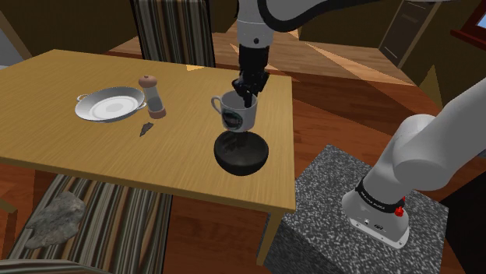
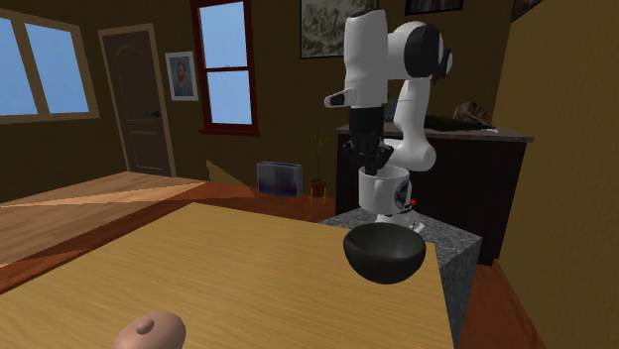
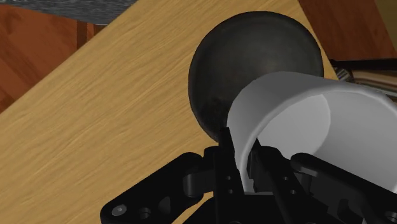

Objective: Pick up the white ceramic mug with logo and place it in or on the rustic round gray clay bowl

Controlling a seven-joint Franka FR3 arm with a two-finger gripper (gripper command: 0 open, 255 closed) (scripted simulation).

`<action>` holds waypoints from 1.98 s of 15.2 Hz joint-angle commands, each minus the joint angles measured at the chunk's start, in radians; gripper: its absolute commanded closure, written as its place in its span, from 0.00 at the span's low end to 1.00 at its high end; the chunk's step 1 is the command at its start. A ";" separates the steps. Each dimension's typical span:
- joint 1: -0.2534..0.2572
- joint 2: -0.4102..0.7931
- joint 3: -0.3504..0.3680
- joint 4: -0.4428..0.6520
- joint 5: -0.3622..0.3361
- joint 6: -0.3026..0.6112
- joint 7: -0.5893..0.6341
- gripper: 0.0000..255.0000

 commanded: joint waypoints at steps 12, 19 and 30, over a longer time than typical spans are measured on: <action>0.012 0.029 0.025 -0.137 0.008 0.168 0.015 1.00; 0.013 0.045 0.028 -0.170 0.008 0.216 0.014 1.00; 0.011 0.034 0.025 -0.145 0.008 0.181 0.013 0.00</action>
